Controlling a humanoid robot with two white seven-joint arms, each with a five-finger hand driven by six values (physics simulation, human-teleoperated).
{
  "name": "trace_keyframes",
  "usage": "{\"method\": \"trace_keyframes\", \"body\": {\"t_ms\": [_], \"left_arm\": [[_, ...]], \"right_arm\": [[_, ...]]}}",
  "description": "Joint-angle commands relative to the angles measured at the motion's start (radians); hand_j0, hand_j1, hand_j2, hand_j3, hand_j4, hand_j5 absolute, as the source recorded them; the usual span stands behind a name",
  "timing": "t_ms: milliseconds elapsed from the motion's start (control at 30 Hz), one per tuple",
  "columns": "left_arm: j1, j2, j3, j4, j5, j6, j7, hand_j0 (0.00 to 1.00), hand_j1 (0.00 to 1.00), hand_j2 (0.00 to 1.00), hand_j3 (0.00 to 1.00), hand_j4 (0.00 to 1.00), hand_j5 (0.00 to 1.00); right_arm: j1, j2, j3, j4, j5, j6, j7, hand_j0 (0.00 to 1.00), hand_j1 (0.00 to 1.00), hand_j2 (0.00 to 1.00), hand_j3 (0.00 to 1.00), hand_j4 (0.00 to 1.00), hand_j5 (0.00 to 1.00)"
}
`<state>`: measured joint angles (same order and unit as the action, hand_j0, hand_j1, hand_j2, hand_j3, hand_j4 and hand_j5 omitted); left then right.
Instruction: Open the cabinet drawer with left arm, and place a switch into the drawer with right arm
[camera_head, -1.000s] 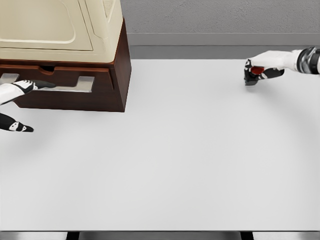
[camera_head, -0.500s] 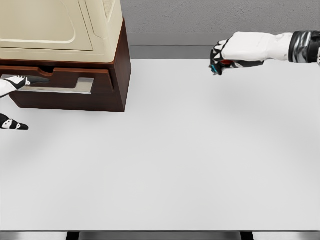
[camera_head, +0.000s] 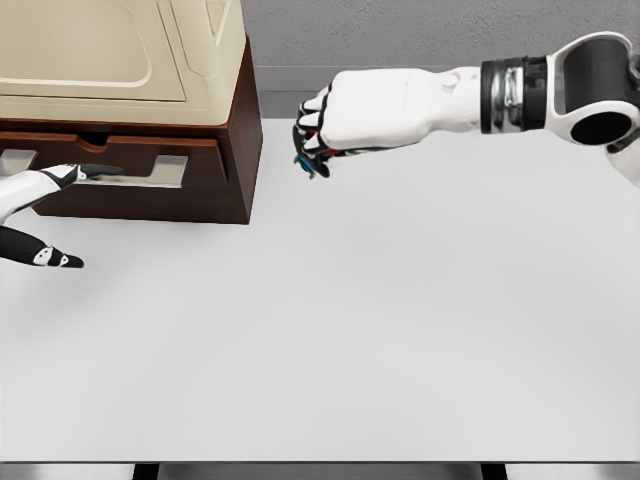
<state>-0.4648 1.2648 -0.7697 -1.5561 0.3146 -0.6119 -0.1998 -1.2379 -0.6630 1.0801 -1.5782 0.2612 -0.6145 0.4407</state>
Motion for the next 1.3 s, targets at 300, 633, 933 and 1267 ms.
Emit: {"method": "trace_keyframes", "body": {"t_ms": [300,633,933,1267], "left_arm": [[0.005,-0.005,-0.002,0.028,0.003,0.001,-0.001,1.00,1.00,1.00,1.00,1.00,1.00],[0.028,0.090,0.004,-0.047,0.024,0.001,-0.003,1.00,1.00,1.00,1.00,1.00,1.00],[0.069,0.159,0.018,-0.085,0.040,0.001,-0.001,1.00,1.00,1.00,1.00,1.00,1.00],[0.060,0.114,0.067,-0.079,0.058,0.001,0.000,1.00,1.00,1.00,1.00,1.00,1.00]], "right_arm": [[-0.018,0.118,0.006,-0.002,-0.008,0.004,0.018,0.35,0.35,0.35,0.35,0.35,0.35],[-0.021,0.187,0.008,0.056,-0.010,0.004,0.044,0.35,0.35,0.35,0.35,0.35,0.35],[-0.057,0.226,0.004,0.072,-0.014,0.004,0.049,0.35,0.35,0.35,0.35,0.35,0.35],[-0.121,0.227,0.004,0.070,-0.065,0.004,0.047,0.35,0.35,0.35,0.35,0.35,0.35]]}}
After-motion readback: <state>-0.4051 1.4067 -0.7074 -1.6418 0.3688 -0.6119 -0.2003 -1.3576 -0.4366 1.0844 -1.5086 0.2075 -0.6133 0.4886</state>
